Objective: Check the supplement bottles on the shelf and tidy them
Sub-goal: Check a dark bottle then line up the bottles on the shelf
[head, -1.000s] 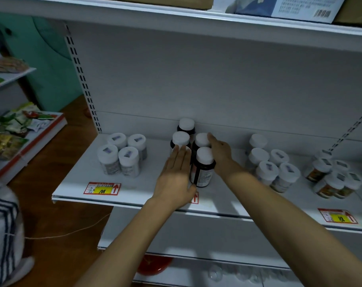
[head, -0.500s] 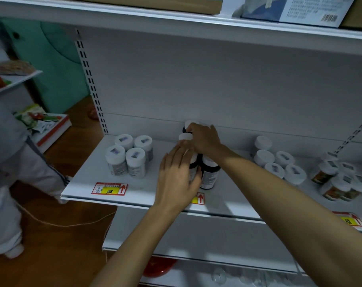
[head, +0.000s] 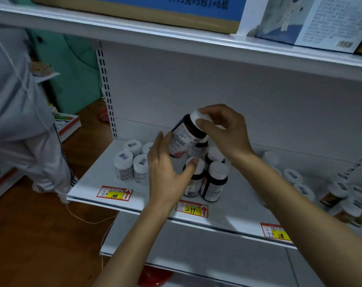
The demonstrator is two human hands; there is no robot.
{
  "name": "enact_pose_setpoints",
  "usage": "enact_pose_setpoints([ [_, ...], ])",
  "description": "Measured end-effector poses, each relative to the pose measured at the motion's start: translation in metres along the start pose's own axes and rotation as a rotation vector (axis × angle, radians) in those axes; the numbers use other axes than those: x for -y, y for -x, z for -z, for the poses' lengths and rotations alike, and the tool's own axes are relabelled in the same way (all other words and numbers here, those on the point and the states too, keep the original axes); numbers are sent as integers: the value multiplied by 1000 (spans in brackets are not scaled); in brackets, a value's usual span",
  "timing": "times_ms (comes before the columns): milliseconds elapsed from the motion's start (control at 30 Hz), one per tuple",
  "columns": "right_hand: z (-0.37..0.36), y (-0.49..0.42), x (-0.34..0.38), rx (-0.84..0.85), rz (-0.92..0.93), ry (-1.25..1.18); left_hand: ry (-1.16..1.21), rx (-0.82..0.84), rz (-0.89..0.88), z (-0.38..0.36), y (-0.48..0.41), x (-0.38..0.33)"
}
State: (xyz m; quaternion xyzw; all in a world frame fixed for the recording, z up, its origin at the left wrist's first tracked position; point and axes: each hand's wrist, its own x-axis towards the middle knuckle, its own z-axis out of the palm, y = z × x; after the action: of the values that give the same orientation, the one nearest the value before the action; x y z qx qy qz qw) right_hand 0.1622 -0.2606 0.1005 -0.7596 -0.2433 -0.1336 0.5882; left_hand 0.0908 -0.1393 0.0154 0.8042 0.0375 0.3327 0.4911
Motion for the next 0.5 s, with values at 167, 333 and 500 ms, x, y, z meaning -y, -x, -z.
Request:
enact_pose_setpoints([
  [167,17,18,30,-36,-174,-156,131,47,-15,24,5,-16],
  [333,19,35,31,68,-281,-436,727,237,381,35,15,-44],
  [500,24,46,28,224,-254,-534,1041,303,726,41,25,-57],
])
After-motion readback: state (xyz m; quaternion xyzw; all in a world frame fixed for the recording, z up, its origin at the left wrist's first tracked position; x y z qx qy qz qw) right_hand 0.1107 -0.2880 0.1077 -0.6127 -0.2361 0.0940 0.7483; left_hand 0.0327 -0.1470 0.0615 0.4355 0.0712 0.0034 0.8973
